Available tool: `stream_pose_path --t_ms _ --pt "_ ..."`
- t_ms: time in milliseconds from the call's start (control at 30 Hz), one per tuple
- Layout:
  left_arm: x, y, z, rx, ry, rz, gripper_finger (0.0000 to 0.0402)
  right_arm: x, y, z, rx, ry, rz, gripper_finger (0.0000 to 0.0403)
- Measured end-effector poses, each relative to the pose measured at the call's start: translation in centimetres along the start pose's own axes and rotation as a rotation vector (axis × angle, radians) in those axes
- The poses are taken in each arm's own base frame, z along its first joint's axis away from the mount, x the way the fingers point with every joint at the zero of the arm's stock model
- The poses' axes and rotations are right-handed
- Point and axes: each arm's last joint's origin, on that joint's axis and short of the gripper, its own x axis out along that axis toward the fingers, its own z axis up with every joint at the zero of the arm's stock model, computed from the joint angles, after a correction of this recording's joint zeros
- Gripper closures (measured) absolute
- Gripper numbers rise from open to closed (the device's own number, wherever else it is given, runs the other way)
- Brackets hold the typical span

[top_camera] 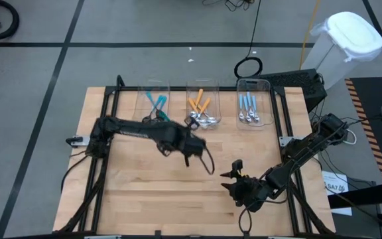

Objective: Sort silverware by color (type)
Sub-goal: Put the blue spoon into the left transparent bin

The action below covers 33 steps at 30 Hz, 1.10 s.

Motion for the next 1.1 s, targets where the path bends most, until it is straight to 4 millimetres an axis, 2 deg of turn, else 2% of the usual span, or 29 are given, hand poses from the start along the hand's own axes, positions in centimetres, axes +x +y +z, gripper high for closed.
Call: stream_pose_path --t_ms 233,567,800,1100 --pt "0.9 2.5 -5.1 0.014 0.028 -0.025 0.0396 -0.6 -1.6 0.0 -0.031 0.023 -0.017 0.0216" --pt "3.9 3.9 -12.2 0.049 0.119 -0.128 0.0396 -3.0 -4.1 0.0 0.015 0.018 -0.025 0.0216" --pt "7.9 3.9 -15.2 0.165 0.27 -0.228 0.0396 -3.2 -4.4 -0.1 0.002 0.023 -0.027 0.0216" --pt "11.0 3.5 -18.0 0.174 0.315 -0.356 0.0396 -3.2 -4.4 -0.2 -0.001 0.033 -0.028 0.0216"
